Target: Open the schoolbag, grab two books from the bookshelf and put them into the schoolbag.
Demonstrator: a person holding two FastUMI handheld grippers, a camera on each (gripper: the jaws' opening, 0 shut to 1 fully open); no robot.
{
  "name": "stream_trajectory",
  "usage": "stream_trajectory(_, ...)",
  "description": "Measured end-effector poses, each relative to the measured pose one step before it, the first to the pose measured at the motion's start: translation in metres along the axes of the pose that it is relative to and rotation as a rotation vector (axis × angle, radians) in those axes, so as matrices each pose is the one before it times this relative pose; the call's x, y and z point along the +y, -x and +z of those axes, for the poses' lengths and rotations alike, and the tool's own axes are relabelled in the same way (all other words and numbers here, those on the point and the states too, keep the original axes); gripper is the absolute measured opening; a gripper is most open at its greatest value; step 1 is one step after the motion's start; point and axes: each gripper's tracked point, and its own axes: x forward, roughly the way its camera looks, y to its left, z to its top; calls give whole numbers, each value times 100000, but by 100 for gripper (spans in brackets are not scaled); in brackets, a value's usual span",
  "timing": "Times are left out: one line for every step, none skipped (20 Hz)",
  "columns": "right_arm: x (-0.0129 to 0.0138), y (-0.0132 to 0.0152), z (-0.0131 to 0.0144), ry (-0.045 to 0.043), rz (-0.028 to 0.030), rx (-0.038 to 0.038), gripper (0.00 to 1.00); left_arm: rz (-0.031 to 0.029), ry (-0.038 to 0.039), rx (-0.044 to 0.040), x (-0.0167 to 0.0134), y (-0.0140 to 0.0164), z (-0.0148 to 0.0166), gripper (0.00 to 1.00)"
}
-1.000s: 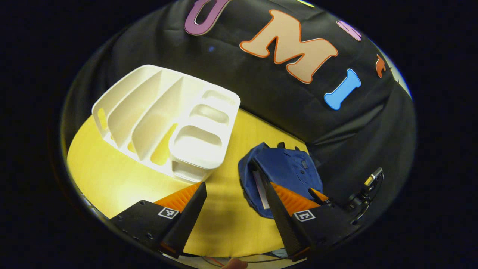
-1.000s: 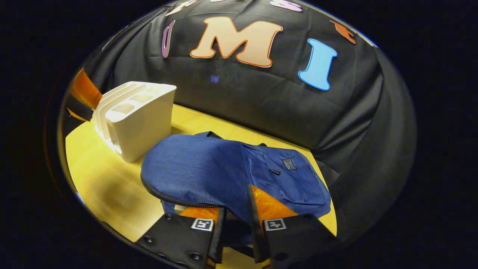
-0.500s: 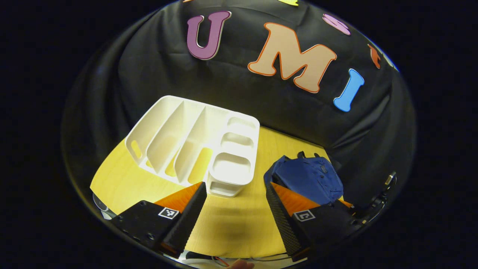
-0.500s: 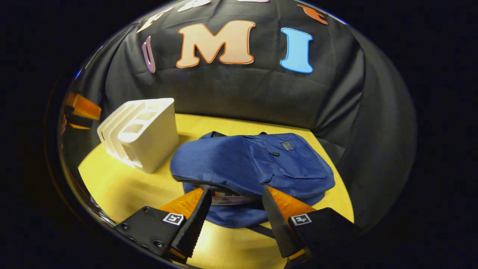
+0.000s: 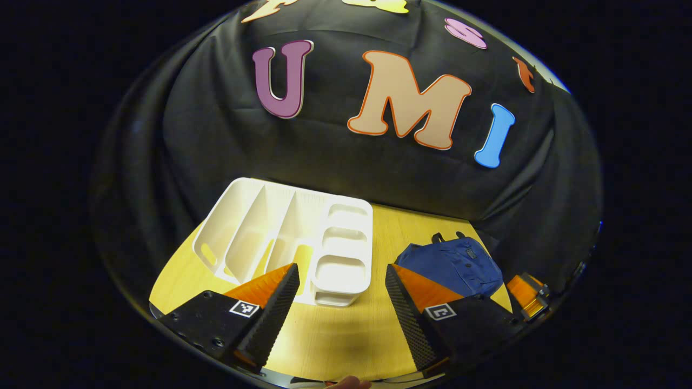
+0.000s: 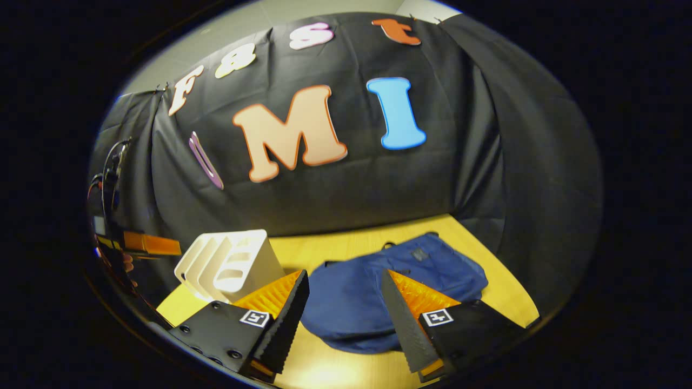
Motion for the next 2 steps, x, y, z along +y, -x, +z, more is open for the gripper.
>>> stream_trajectory(427,-187,1239,-115,870,-3376,87,1426,-1292,-3141,279,241,925,94)
stream_trajectory(387,8,1037,404,814,-3108,86,880,-1385,-3545,285,230,1082,94)
